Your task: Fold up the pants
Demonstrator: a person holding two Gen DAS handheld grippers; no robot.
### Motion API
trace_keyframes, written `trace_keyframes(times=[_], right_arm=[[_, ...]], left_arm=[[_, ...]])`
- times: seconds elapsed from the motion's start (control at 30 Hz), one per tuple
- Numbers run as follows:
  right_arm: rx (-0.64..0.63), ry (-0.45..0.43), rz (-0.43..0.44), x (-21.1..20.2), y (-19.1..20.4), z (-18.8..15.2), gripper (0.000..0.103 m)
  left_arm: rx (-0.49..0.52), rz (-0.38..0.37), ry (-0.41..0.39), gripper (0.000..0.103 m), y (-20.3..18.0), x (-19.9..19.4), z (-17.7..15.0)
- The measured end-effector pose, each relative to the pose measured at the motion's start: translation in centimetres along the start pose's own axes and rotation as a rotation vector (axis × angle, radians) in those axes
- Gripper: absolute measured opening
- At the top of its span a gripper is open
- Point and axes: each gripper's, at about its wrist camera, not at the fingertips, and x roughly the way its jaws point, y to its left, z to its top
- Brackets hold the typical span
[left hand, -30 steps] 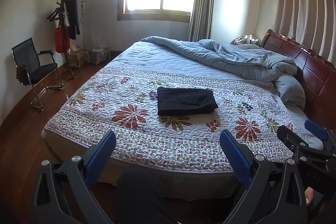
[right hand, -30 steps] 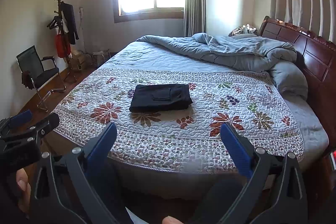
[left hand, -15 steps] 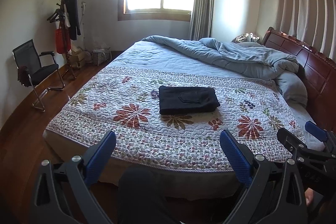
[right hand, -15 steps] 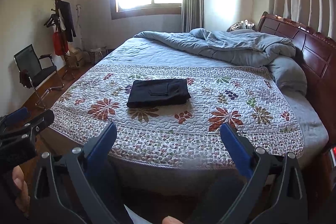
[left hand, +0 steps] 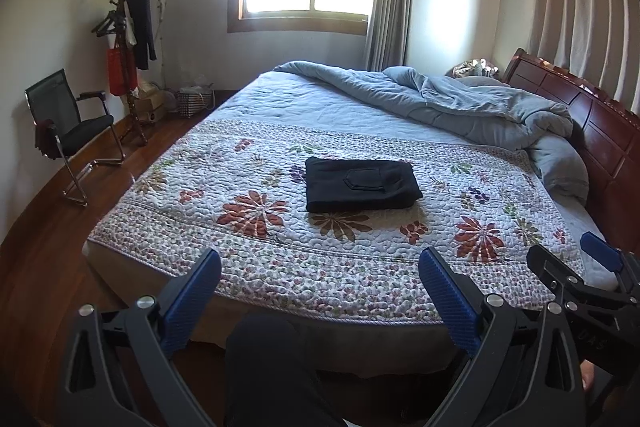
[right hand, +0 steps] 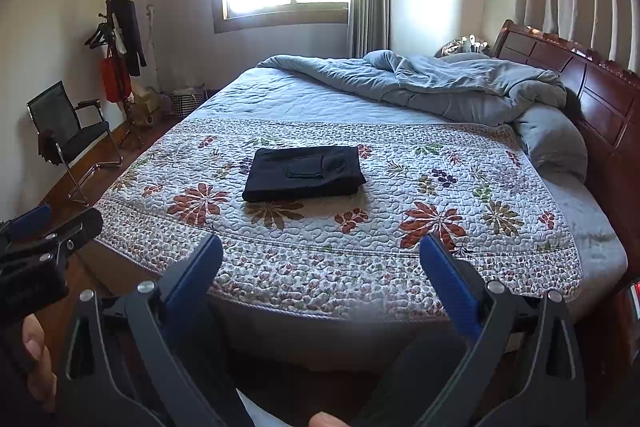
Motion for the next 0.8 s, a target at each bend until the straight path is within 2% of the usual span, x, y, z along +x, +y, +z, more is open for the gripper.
trace_keyframes(times=[0.8], right_arm=[[-0.003, 0.009, -0.001, 0.33, -0.26, -0.14, 0.098]], left_arm=[[-0.012, 0.0, 0.01, 0.099, 0.09, 0.15, -0.1]])
